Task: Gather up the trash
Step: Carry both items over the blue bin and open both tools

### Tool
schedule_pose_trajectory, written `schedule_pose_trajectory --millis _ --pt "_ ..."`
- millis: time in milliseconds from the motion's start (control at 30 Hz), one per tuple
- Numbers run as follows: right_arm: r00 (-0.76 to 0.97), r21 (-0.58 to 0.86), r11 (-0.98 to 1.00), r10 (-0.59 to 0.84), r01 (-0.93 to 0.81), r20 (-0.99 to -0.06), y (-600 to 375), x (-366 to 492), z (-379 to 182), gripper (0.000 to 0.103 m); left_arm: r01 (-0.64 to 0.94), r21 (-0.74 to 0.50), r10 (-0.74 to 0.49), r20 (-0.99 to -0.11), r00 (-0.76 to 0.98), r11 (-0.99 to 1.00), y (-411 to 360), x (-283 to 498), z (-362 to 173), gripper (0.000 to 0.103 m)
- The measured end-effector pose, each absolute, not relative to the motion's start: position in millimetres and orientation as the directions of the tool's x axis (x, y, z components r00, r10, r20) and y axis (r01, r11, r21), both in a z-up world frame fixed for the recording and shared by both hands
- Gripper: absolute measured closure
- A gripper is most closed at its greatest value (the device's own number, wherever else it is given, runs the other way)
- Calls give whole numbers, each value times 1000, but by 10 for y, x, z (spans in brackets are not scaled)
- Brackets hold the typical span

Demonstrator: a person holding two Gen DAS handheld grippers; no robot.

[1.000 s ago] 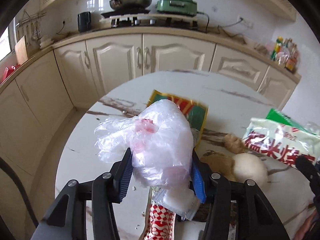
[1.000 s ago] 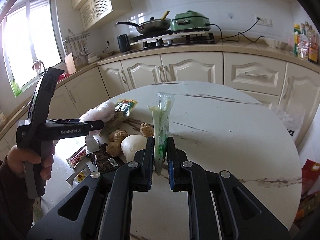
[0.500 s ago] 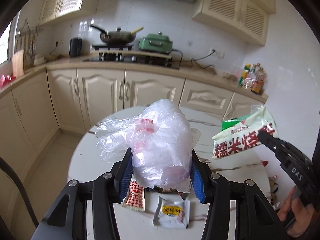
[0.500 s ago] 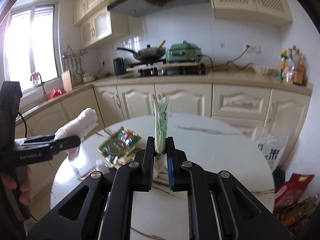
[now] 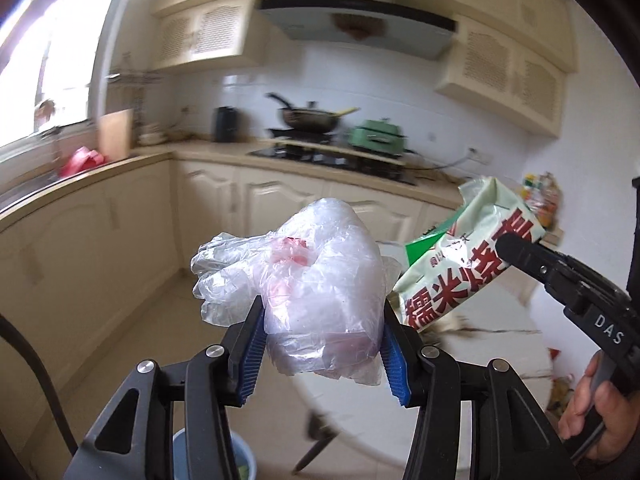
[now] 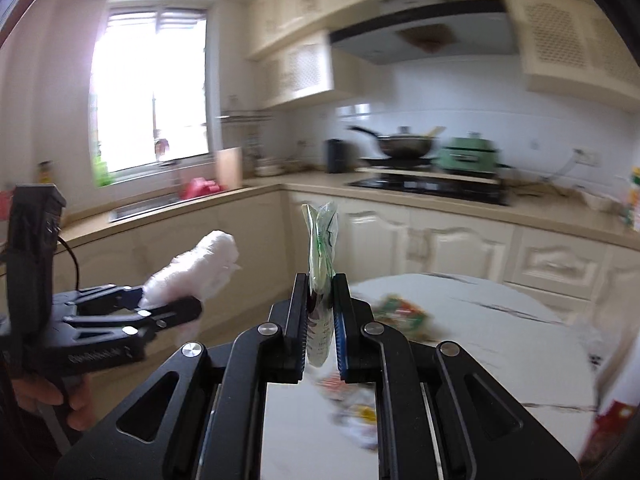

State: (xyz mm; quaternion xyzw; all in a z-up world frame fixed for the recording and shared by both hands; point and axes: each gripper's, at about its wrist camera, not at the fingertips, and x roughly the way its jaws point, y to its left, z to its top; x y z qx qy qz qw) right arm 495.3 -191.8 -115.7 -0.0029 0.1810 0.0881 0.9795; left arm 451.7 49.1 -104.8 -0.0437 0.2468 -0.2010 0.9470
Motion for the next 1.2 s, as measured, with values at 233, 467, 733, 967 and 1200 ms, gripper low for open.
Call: schedule_pose_trajectory --millis 233,467,733,967,1200 --pt "821 29 923 355 -384 -447 -721 5325 -1547 91 175 -218 -269 -547 792 960 1447 4355 -1579 55" --pt "649 61 865 418 -497 -635 166 5883 -2566 91 43 -282 -236 -699 675 958 2026 4548 -2463 55" --pt "427 127 854 375 -505 -823 645 6570 -4101 90 -50 -308 -248 -843 478 950 2509 4854 -3620 55" --pt "313 187 861 362 -472 -878 675 6909 -4853 83 -67 -295 -252 -896 365 953 2698 5339 -4077 54" --pt "317 173 880 334 -441 -888 489 7016 -5014 69 -79 -278 -246 -928 279 957 2619 5807 -4293 43"
